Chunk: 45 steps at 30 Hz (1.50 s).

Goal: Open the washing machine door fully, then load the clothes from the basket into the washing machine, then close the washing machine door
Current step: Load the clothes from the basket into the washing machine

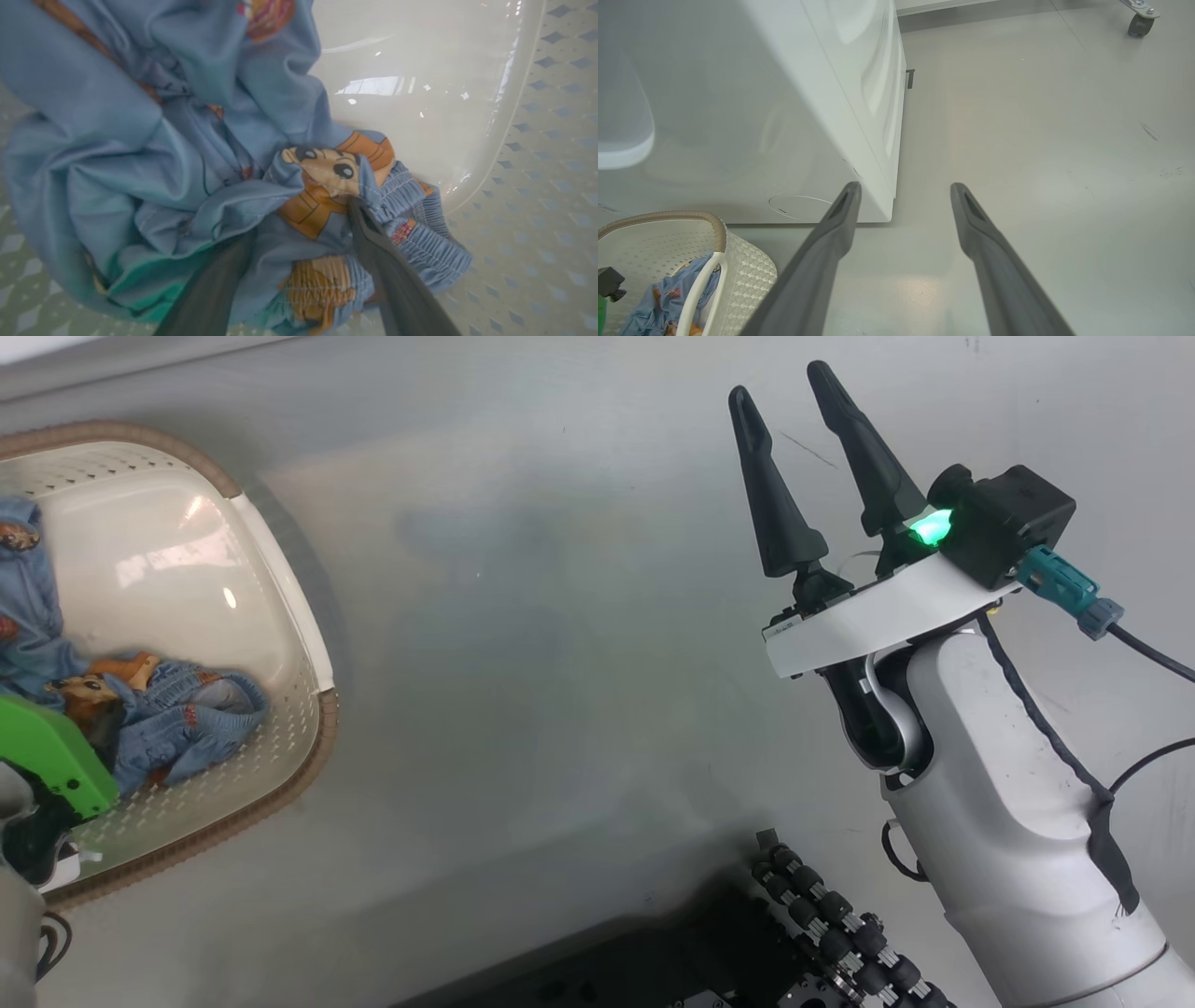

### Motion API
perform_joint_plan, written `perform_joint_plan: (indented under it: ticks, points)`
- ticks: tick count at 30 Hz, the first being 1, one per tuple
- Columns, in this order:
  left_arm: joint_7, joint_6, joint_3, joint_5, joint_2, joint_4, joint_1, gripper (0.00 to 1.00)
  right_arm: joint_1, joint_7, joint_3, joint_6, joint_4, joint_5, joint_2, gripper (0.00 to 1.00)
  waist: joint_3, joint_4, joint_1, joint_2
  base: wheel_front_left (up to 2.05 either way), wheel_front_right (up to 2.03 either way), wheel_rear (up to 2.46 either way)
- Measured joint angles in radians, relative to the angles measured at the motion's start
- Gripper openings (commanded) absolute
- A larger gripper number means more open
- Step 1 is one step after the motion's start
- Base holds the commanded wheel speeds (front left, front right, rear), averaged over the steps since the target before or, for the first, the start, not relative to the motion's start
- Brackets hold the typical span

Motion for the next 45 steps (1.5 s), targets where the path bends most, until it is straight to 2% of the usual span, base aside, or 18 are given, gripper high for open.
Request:
perform_joint_plan:
  ticks: [2, 3, 4, 5, 11, 19, 26, 45]
  points:
    - [0.003, 0.000, -0.003, 0.000, -0.007, 0.007, -0.009, 0.98, -0.003, 0.000, 0.000, 0.000, -0.001, -0.001, 0.001, 1.00, 0.005, -0.001, 0.0000, 0.0000, 0.00, 0.00, 0.00]
    - [0.005, 0.000, -0.006, 0.000, -0.010, 0.010, -0.014, 0.65, -0.003, 0.000, -0.002, 0.000, -0.002, -0.002, 0.001, 1.00, 0.007, -0.001, 0.0000, 0.0000, 0.00, 0.00, 0.00]
    - [0.012, 0.000, -0.012, 0.002, -0.012, 0.012, -0.021, 0.22, -0.003, 0.000, -0.005, 0.000, -0.003, -0.002, 0.001, 1.00, 0.009, 0.000, 0.0000, 0.0000, 0.00, 0.00, 0.00]
    - [0.007, 0.000, -0.013, 0.004, -0.013, 0.010, -0.028, 0.00, -0.003, 0.000, -0.005, 0.000, -0.003, -0.006, 0.001, 1.00, 0.012, 0.001, 0.0000, 0.0000, 0.00, 0.00, 0.00]
    - [-0.014, 0.000, -0.026, 0.006, -0.017, 0.023, -0.049, 0.00, -0.003, 0.000, -0.006, 0.000, -0.001, -0.012, 0.001, 1.00, 0.015, 0.008, 0.0000, 0.0000, 0.00, 0.00, 0.00]
    - [-0.064, 0.000, -0.039, 0.007, -0.050, 0.025, -0.049, 0.00, -0.003, 0.000, -0.009, 0.000, 0.008, -0.018, 0.001, 1.00, -0.009, 0.025, 0.0000, 0.0000, 0.00, 0.00, 0.00]
    - [-0.126, 0.000, -0.068, -0.021, -0.082, -0.034, -0.045, 0.00, -0.003, 0.000, -0.018, 0.000, 0.018, -0.018, 0.001, 1.00, -0.040, 0.038, 0.0000, 0.0000, 0.00, 0.00, 0.00]
    - [-0.304, 0.000, -0.123, -0.109, -0.079, -0.120, 0.072, 0.00, -0.001, 0.000, -0.018, 0.000, 0.049, -0.017, 0.001, 1.00, -0.188, 0.075, 0.0000, 0.0000, 0.00, 0.00, 0.00]
